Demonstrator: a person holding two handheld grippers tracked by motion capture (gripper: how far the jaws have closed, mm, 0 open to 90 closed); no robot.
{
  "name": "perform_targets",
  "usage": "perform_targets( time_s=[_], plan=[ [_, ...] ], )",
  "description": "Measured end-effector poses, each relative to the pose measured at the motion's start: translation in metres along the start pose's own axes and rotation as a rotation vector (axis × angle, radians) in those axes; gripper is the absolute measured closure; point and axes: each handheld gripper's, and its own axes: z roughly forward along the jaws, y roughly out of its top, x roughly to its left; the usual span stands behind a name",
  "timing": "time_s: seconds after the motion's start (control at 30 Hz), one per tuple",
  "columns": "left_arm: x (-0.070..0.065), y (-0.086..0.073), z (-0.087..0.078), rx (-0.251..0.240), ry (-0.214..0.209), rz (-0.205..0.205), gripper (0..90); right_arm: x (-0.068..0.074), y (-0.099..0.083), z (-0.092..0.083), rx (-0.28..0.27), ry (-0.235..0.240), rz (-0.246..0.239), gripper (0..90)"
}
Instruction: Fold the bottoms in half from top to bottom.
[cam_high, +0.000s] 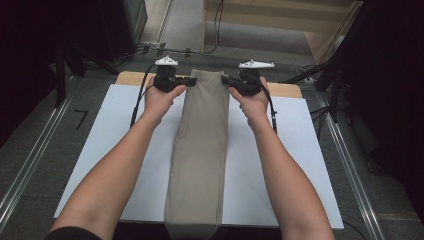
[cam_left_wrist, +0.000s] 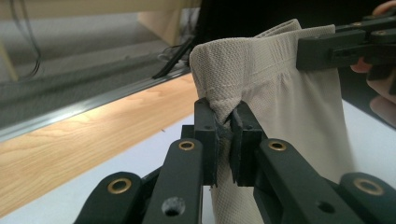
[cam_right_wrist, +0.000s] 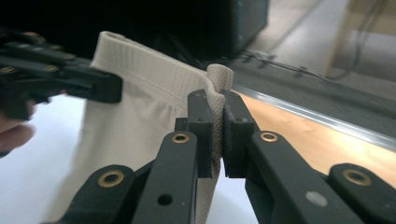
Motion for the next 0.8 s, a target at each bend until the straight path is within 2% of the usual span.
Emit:
perform_targets(
  time_s=[0.17, 0.27, 0.4, 0.5, 0.67, 0.8],
  plan=[
    [-0.027, -0.025, -0.031, -0.003, -0.026, 0.061, 83.9, 0.032, -0.033, -0.033, -0.049, 0.070, -0.060, 82.5],
    [-0.047, -0.042, -0.049, -0.014, -0.044, 0.101, 83.9, 0.057, -0.051, -0.055, -0.058, 0.079, -0.126, 82.5],
    [-0.071, -0.066, -0.071, -0.026, -0.072, 0.126, 83.8, 0.078, -0.073, -0.080, -0.080, 0.119, -0.154, 82.5],
    [-0.090, -0.084, -0.086, -0.023, -0.083, 0.154, 83.8, 0.096, -0.092, -0.097, -0.084, 0.132, -0.188, 82.4],
    [-0.123, -0.128, -0.109, -0.018, -0.142, 0.188, 83.7, 0.121, -0.133, -0.125, -0.082, 0.171, -0.210, 82.4],
    [-0.147, -0.163, -0.122, 0.024, -0.151, 0.211, 83.5, 0.140, -0.170, -0.143, -0.065, 0.211, -0.222, 82.4]
  ],
)
